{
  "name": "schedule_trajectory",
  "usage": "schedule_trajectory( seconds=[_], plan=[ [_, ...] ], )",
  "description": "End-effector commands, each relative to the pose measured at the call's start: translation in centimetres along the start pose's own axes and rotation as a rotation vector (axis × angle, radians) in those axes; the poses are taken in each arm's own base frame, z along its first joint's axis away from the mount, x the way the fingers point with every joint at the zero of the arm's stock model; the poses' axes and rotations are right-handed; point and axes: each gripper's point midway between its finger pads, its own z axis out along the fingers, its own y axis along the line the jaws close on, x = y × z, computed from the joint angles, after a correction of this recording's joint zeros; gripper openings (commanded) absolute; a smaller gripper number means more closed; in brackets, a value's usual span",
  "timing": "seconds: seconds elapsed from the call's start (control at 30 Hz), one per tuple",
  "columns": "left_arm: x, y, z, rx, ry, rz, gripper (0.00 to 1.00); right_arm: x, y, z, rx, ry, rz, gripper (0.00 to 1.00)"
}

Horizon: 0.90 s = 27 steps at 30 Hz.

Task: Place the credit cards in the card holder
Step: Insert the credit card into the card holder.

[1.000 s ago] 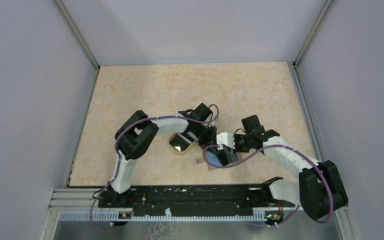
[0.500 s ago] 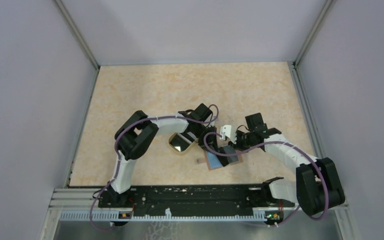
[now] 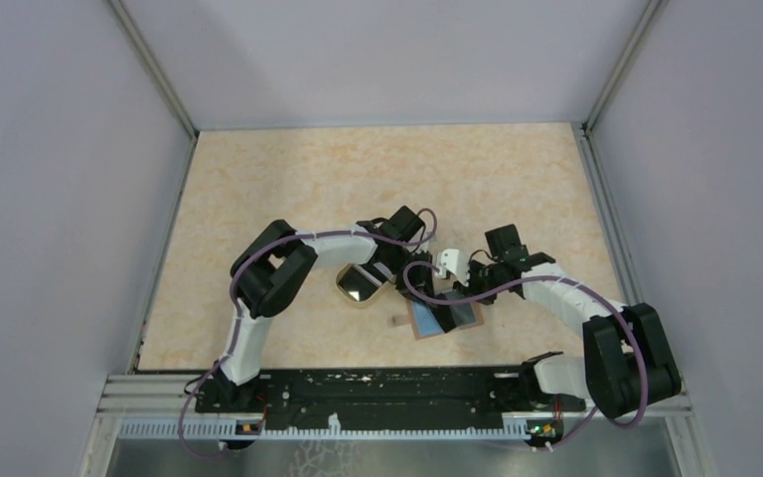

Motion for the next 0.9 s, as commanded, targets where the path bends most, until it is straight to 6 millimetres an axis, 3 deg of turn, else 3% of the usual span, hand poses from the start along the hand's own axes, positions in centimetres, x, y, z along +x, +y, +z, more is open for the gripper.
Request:
schedule_trajectory(
  seconds=[0.0, 0.27, 0.43, 0.5, 0.6, 0.67, 0.77, 0.87],
  plan=[
    [1.6, 1.5, 1.9, -0.059, 0.066, -0.02, 0.21, -1.7, -1.7, -0.5, 0.035, -0.042, -0.016, 0.25],
    [1.3, 1.4, 1.8, -0.078, 0.061, -0.008, 0.23, -1.7, -1.6, -0.6, 0.034, -0.042, -0.013, 0.25],
    [1.0, 1.5, 1.5, -0.091, 0.033, 0.011, 0.25, -3.9, -1.8, -1.6, 0.05, -0.129, -0.038, 0.25],
    [0.9, 1.4, 1.5, -0.087, 0.029, 0.02, 0.26, -5.5, -0.6, -2.2, 0.012, -0.216, -0.101, 0.25],
    [0.9, 1.4, 1.6, -0.083, 0.03, 0.025, 0.26, -7.9, 3.1, -3.1, -0.107, -0.38, -0.265, 0.26],
    [1.0, 1.5, 1.7, -0.081, 0.033, 0.023, 0.26, -9.3, 4.5, -3.5, -0.125, -0.441, -0.333, 0.27],
    [1.0, 1.6, 1.8, -0.077, 0.036, 0.024, 0.26, -10.3, 5.0, -3.5, -0.111, -0.461, -0.39, 0.27],
    [1.0, 1.5, 1.7, -0.069, 0.03, 0.026, 0.27, -9.6, 4.6, -3.0, -0.11, -0.42, -0.375, 0.26]
  ],
)
